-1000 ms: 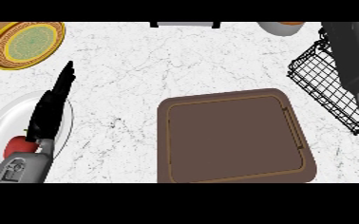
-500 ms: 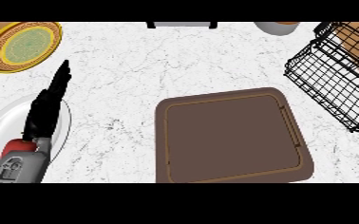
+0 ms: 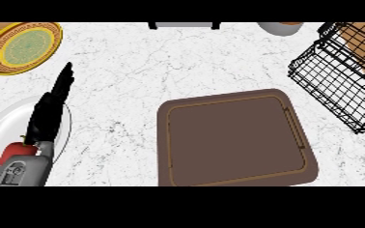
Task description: Pick the cupcake from the tray and place it in the tiered basket
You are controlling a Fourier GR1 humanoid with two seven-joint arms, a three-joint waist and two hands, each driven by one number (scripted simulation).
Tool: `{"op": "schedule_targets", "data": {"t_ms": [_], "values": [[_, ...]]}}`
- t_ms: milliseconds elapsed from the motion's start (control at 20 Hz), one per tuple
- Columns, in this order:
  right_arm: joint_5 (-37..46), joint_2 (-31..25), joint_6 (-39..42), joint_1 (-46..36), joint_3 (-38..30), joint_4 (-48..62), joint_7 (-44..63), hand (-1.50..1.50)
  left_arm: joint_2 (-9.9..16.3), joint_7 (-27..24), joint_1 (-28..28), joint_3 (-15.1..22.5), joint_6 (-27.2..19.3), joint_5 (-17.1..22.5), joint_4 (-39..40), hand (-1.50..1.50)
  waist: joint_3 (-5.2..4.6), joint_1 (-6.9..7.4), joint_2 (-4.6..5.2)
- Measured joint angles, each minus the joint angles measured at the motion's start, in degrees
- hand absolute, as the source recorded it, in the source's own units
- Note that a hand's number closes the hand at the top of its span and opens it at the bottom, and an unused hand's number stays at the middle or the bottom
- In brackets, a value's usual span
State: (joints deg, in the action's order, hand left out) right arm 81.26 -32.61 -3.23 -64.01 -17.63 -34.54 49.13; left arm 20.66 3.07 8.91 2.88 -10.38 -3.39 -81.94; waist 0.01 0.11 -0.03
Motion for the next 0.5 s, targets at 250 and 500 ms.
{"op": "schedule_targets", "data": {"t_ms": [250,500], "values": [[-5.95,1.22,-1.72,3.84,-4.59,-2.55,-0.25,-1.5,-0.27,1.1,0.5,-0.49,0.06,-0.56,-0.25,0.0,0.04,-0.18,-0.06],[-11.05,2.73,-3.63,8.91,-7.94,-6.54,0.31,-1.5,-0.62,1.0,0.43,-1.07,0.52,-0.83,-0.41,0.0,0.0,-0.32,-0.11]]}}
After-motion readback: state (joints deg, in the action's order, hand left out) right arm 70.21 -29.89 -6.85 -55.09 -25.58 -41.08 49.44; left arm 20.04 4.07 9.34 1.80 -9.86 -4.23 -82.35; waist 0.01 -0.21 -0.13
